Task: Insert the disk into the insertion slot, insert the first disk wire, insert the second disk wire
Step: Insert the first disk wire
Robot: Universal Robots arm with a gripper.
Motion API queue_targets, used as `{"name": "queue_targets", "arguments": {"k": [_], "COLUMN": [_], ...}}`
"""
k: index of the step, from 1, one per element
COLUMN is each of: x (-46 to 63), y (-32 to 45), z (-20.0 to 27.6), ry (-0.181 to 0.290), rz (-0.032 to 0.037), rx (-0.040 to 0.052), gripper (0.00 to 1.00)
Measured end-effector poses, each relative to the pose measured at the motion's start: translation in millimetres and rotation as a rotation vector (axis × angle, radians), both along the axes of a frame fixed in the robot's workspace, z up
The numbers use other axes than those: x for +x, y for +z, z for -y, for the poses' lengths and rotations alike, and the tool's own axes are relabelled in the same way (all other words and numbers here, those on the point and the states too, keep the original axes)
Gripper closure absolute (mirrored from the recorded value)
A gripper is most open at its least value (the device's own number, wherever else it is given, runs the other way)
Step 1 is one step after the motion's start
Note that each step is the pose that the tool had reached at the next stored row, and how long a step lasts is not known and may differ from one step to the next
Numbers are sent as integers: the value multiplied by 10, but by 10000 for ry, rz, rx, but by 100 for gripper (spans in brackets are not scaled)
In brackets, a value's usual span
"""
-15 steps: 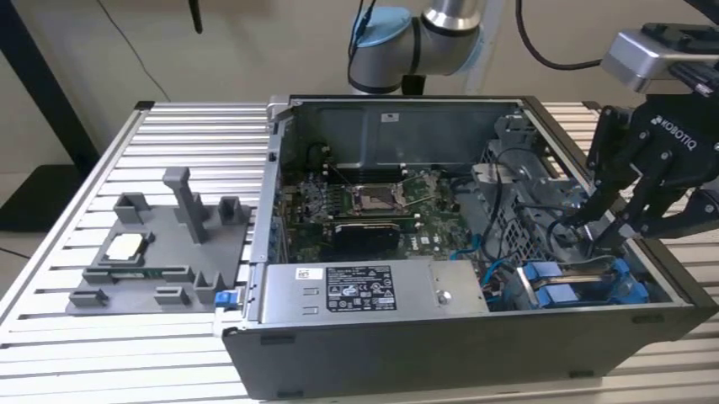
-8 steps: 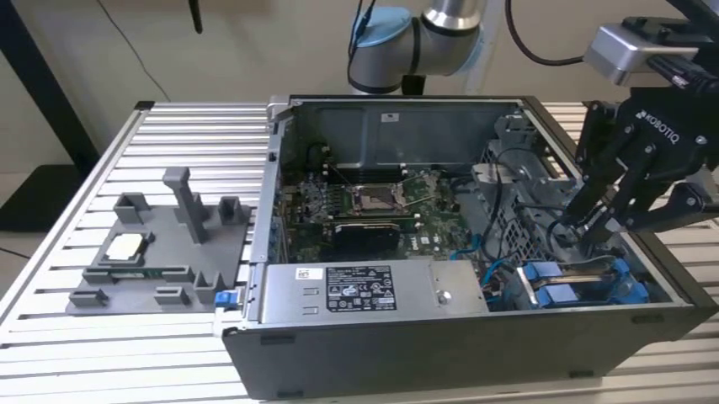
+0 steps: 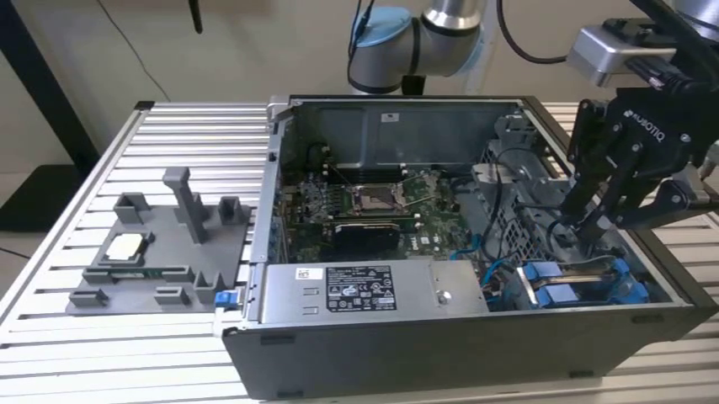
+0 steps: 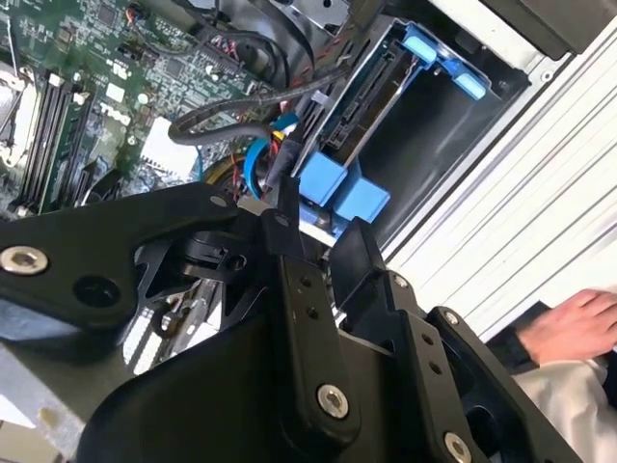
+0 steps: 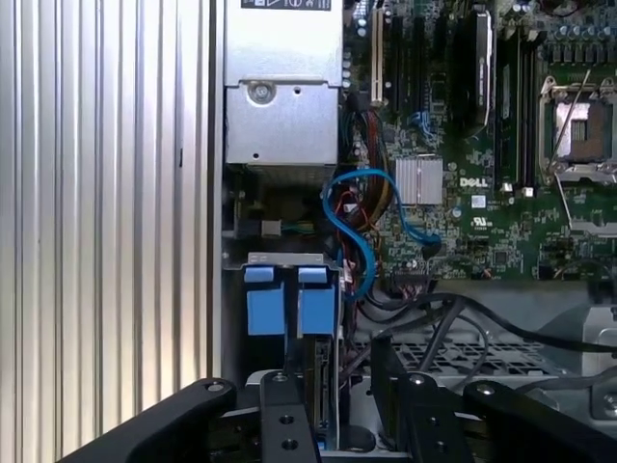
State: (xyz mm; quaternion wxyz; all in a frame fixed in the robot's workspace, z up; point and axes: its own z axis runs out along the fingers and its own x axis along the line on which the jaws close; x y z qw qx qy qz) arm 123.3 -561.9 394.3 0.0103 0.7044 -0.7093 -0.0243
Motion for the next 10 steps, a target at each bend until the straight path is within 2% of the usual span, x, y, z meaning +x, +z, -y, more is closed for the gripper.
{"name": "queue_targets", "arguments": {"k": [3,6,10], "x": [-30,-37,-43], "y": [-10,-21,-35], "z": [-11,-26,-65], "ry": [14,72,161], "rz": [245,452,637], "rx": [48,102,203], "gripper": [59,59,59]}}
